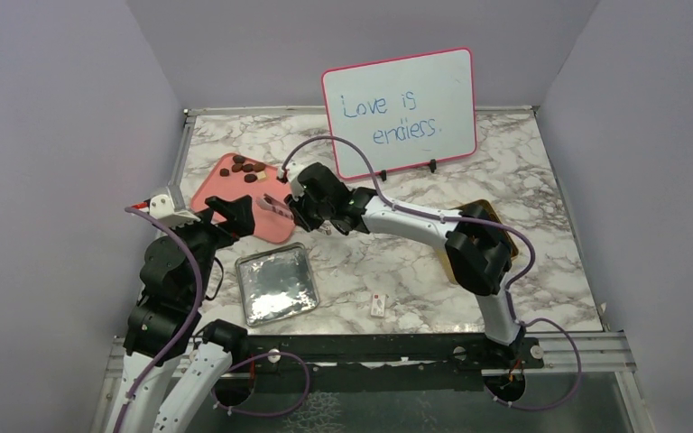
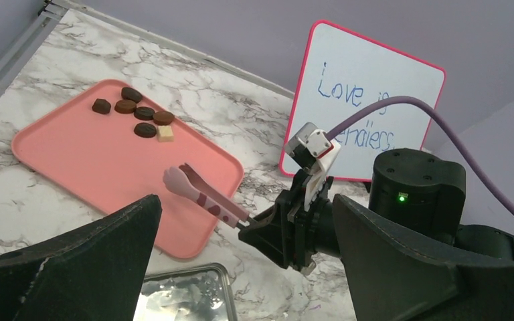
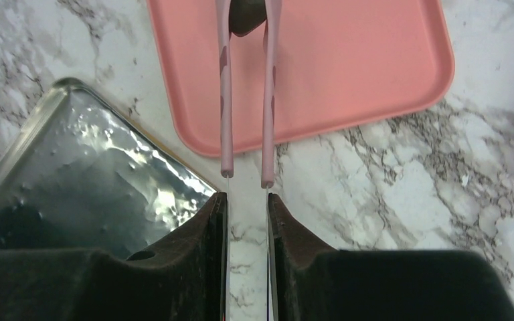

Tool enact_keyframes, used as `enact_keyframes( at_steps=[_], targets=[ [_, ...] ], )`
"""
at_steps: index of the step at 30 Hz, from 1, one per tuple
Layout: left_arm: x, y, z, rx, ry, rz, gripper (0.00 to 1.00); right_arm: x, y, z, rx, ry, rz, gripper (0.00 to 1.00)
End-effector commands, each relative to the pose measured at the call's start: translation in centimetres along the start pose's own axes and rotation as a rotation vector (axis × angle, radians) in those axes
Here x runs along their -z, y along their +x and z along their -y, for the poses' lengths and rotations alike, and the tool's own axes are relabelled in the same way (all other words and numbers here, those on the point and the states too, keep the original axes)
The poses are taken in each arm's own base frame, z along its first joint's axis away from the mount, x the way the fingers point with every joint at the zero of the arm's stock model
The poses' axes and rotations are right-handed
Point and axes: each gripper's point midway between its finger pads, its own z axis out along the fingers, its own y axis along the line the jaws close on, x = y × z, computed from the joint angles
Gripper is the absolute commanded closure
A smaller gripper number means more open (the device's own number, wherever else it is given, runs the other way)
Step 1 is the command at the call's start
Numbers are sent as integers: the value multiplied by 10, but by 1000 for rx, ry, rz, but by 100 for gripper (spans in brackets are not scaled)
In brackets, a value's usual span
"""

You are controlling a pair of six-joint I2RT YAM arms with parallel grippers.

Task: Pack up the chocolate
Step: Pick up the fake chocolate from the plate, then place the fake chocolate in the packing box.

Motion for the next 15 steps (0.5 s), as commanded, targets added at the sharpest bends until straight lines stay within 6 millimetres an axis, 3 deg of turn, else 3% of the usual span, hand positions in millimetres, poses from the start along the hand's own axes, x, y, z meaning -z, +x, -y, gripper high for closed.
enact_keyframes(
  at_steps=[1, 7, 15],
  targets=[
    [-4, -3, 3, 1, 20, 25, 1, 25, 14, 9, -67, 75, -49, 72],
    [-8, 9, -4, -29, 1, 3, 1, 62, 27, 14, -137, 126, -56, 72],
    [-22, 48, -13, -81, 7, -75, 1, 115, 53, 31, -302, 290, -113, 72]
  ],
)
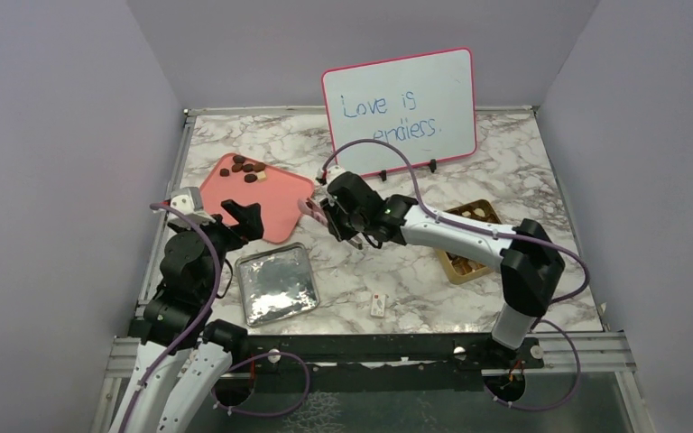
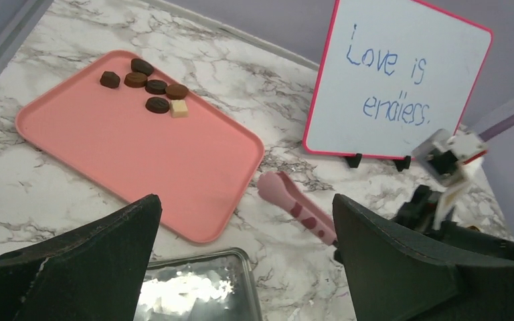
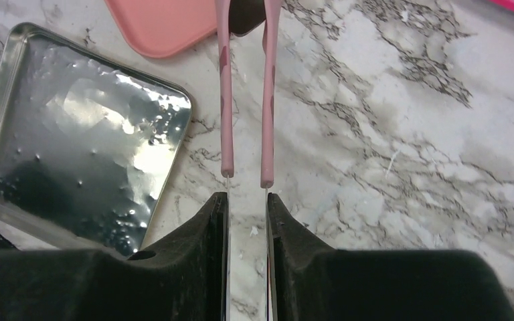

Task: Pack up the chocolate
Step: Place the fake chocolate in the packing box.

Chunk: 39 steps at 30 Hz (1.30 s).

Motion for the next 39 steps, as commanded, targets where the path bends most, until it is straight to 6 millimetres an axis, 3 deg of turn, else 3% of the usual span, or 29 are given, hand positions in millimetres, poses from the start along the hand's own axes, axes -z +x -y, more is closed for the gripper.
enact_keyframes(
  at_steps=[1, 7, 12, 17, 24, 39],
  targets=[
    [-11, 19, 1, -52, 37, -38, 1, 36, 6, 23, -139, 131, 6, 72],
    [-19, 35, 9, -95, 76, -117, 1, 83, 9, 42, -315, 239, 33, 72],
    [-19, 35, 9, -106, 83, -116, 1, 116, 13, 53, -443, 293, 75, 71],
    [-18, 32, 8, -106, 76, -103, 1, 145, 27, 80, -603, 472, 90, 71],
    [-16, 27, 7, -110, 68, -85, 1, 165, 50, 105, -688, 708, 20, 69],
    [-16, 27, 7, -114, 73, -85, 1, 187, 85, 137, -809, 954, -49, 67]
  ],
)
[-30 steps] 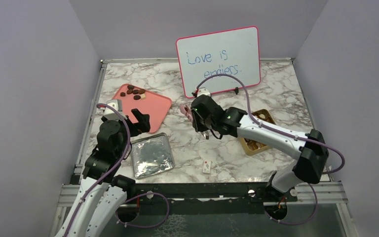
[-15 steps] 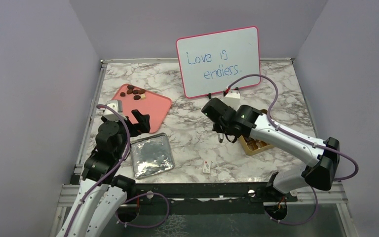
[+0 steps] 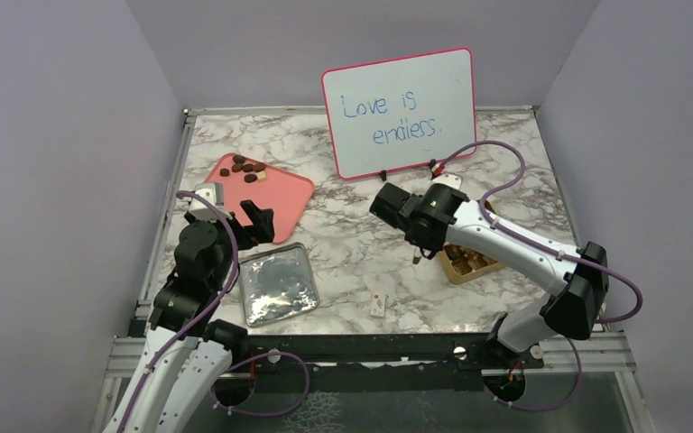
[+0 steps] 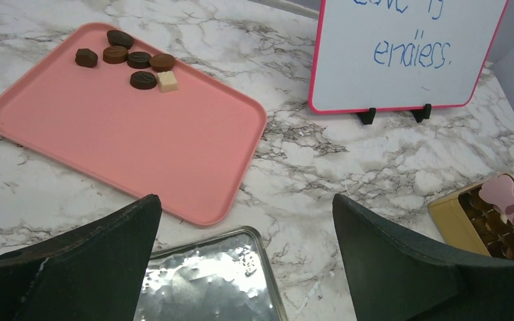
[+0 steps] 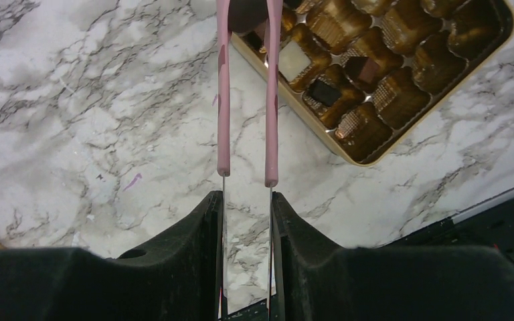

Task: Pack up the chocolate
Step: Place the fake chocolate in the packing box.

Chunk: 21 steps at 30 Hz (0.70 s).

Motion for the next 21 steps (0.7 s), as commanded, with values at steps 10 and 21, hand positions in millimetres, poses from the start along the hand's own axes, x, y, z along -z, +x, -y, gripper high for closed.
enact_keyframes(
  at_steps=[10, 21],
  targets=[
    [2, -15, 3, -7, 15, 46, 1, -22, -19, 71, -172, 161, 3, 67],
    [2, -13, 3, -3, 13, 45, 1, -31, -7, 101, -201, 204, -21, 68]
  ],
)
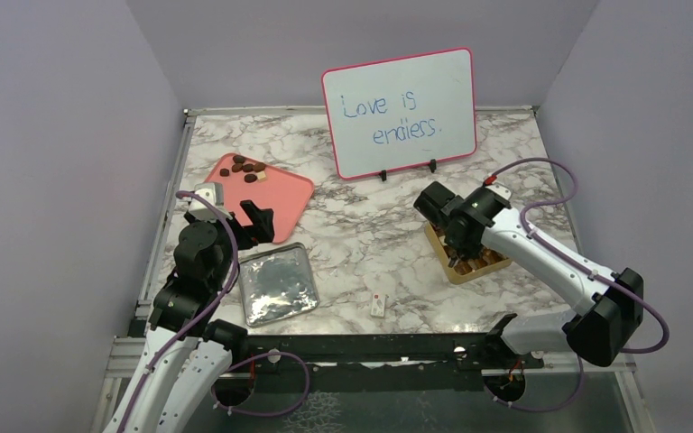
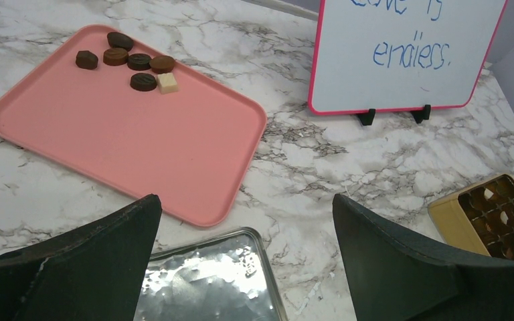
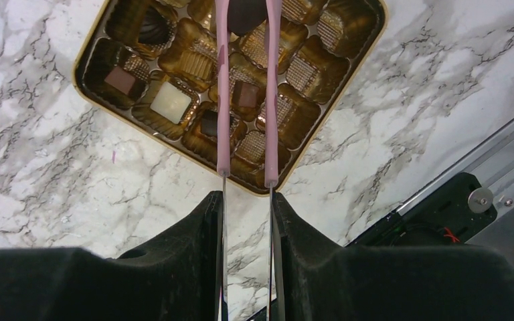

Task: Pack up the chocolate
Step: Place the fake chocolate in the packing box.

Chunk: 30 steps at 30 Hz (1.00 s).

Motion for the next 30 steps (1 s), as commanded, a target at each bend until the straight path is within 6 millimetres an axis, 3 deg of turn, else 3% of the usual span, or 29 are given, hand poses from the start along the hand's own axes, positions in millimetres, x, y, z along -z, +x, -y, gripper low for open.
enact_keyframes(
  at_steps=[1, 18, 30],
  targets=[
    [2, -12, 2, 0, 10, 43, 1, -2, 1, 9, -27, 16, 1, 68],
    [2, -10, 4, 0, 19, 34, 1, -10, 13, 13, -74, 41, -27, 62],
    [3, -11, 4, 1, 19, 39, 1, -3, 0, 18, -81, 48, 11, 59]
  ],
)
